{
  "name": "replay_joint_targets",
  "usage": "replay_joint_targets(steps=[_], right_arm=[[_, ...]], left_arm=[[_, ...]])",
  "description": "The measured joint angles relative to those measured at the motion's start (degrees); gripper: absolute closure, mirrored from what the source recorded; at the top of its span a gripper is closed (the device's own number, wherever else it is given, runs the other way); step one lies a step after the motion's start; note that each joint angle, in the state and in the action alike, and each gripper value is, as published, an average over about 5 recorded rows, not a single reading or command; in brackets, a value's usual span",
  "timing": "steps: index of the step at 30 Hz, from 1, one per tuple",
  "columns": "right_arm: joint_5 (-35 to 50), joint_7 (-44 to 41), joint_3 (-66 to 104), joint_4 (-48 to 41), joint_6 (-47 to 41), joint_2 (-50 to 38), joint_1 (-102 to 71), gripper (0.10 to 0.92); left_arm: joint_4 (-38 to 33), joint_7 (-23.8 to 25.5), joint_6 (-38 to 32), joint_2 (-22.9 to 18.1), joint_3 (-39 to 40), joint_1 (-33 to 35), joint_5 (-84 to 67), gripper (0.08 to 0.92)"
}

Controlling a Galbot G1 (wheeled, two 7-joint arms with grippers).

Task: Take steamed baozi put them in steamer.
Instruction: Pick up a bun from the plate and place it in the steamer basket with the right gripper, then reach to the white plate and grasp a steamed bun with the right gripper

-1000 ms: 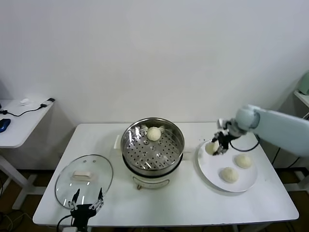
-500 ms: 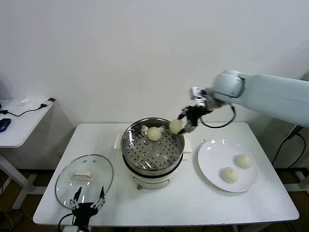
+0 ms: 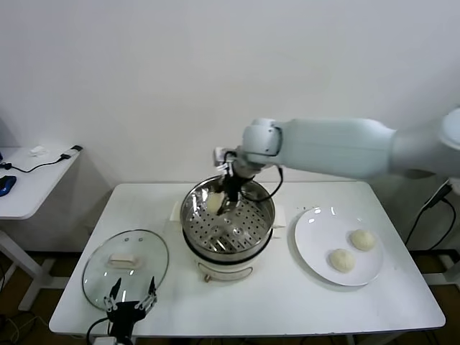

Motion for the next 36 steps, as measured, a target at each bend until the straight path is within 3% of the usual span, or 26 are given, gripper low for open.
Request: replay_joint_targets(steps=[13, 21, 28, 36], right_arm=[[-1.5, 1.3, -0.1, -6.5, -1.0, 6.4, -5.5, 0.391], [-2.8, 0.2, 0.4, -6.2, 0.4, 6.1, -5.1, 0.221], [-3.9, -3.7, 1.2, -2.9, 3.7, 0.9, -1.0, 0.203], [-6.7, -11.4, -1.4, 2.7, 8.2, -12.4, 7.0, 0.203]], left_arm=[[0.3, 0.1, 0.4, 0.0, -0.1, -0.3, -0.2, 0.177], [-0.1, 0.2, 0.6, 0.0, -0.1, -0.2, -0.3, 0.177], [-0.7, 0.3, 0.7, 0.0, -0.1, 0.0, -0.3, 0.177], [-1.0, 0.6, 1.3, 0.2, -0.5, -0.5, -0.3, 0.177]])
